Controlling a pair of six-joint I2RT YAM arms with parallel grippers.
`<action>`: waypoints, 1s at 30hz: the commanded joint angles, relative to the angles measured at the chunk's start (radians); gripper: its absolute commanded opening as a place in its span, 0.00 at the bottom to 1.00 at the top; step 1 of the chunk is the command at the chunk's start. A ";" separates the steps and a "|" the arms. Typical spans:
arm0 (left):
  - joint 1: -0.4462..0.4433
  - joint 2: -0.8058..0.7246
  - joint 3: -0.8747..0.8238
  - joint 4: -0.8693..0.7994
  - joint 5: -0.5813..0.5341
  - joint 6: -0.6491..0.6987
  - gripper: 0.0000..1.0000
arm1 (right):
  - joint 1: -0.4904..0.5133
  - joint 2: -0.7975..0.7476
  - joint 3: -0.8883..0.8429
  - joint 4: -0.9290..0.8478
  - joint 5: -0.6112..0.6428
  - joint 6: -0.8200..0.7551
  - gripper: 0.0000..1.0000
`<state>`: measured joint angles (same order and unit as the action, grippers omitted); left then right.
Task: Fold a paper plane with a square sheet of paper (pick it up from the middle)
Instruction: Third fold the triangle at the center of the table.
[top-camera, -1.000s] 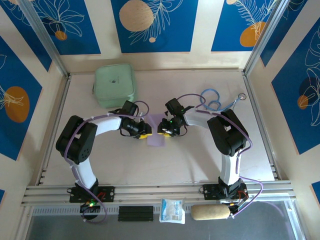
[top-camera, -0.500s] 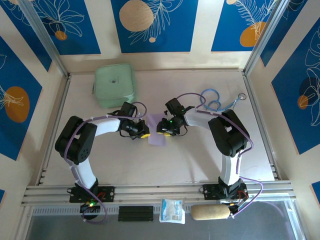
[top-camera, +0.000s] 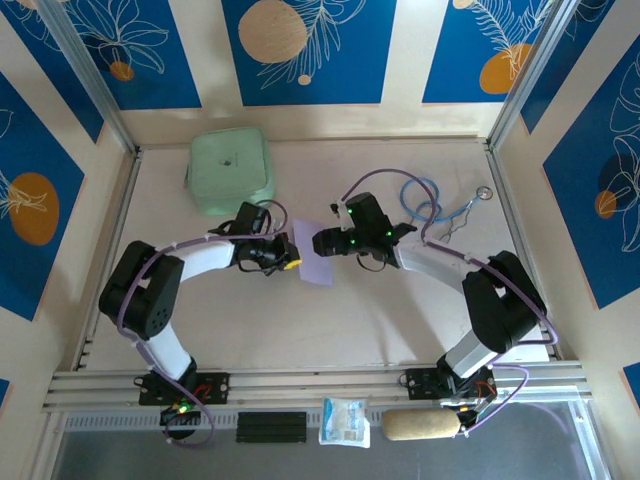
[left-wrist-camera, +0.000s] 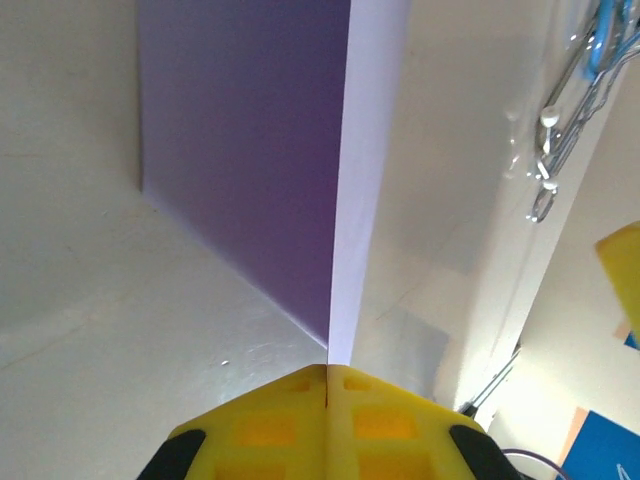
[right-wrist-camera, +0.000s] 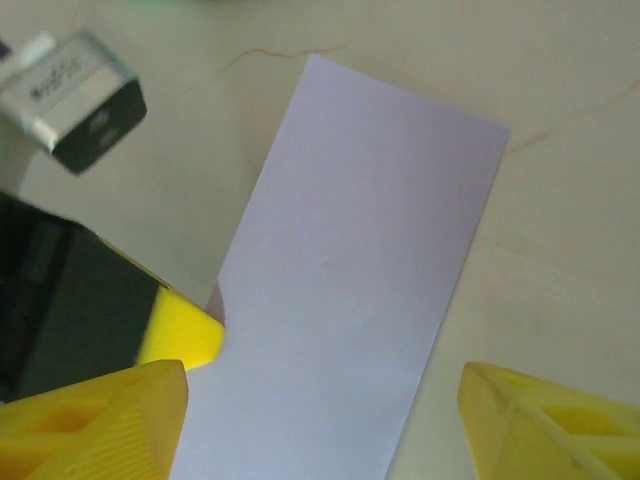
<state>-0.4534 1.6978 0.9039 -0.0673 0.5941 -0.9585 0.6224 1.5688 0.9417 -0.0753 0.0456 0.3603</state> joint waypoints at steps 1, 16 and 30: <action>0.009 -0.034 -0.011 0.018 -0.012 -0.047 0.04 | 0.049 -0.030 -0.088 0.162 0.054 -0.210 0.72; 0.007 -0.026 -0.004 0.042 -0.010 -0.089 0.04 | 0.180 -0.003 -0.289 0.480 0.040 -0.538 0.72; 0.007 -0.025 -0.007 0.038 -0.007 -0.091 0.04 | 0.237 0.068 -0.328 0.634 0.237 -0.632 0.58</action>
<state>-0.4534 1.6836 0.9039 -0.0368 0.5907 -1.0428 0.8516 1.6402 0.6292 0.4889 0.2188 -0.2443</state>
